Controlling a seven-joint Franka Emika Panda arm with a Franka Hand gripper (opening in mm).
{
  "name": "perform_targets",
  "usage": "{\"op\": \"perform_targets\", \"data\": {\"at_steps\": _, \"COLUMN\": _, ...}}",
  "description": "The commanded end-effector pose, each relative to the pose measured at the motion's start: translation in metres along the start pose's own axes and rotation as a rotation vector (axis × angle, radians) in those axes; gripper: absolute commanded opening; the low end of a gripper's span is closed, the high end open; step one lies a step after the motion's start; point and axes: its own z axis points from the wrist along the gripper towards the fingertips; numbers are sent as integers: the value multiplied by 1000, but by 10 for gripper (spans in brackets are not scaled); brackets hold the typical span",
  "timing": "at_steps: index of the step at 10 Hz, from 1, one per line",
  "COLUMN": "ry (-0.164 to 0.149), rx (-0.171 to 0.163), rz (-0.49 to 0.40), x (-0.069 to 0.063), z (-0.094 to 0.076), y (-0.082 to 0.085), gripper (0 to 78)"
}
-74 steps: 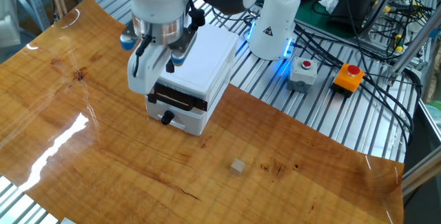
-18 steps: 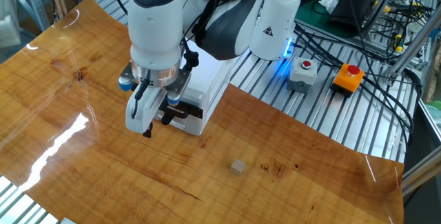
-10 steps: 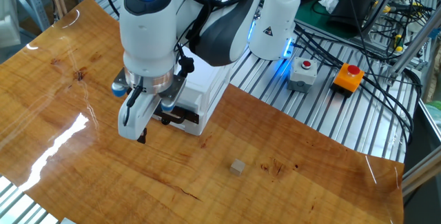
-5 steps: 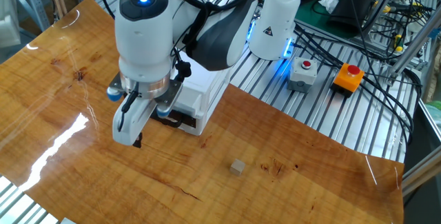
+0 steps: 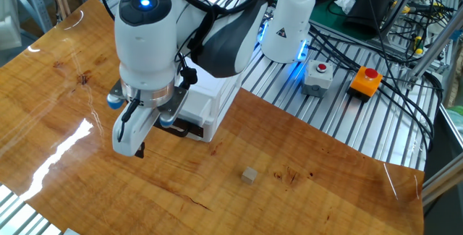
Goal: Put things in the drawer
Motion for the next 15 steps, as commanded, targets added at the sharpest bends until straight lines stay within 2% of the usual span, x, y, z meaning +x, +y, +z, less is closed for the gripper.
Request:
{"op": "perform_targets", "data": {"at_steps": 1, "ry": -10, "rx": 13, "rz": 7, "x": 2, "z": -6, "y": 2, "gripper": 774}}
{"op": "perform_targets", "data": {"at_steps": 6, "ry": -11, "rx": 28, "rz": 2, "x": 4, "z": -18, "y": 2, "gripper": 774}}
{"op": "perform_targets", "data": {"at_steps": 8, "ry": -6, "rx": 36, "rz": -9, "x": 6, "z": -30, "y": 1, "gripper": 774}}
{"op": "perform_targets", "data": {"at_steps": 10, "ry": -7, "rx": 40, "rz": -20, "x": 10, "z": -39, "y": 1, "gripper": 774}}
{"op": "perform_targets", "data": {"at_steps": 15, "ry": -21, "rx": 44, "rz": -33, "x": 22, "z": -47, "y": 0, "gripper": 774}}
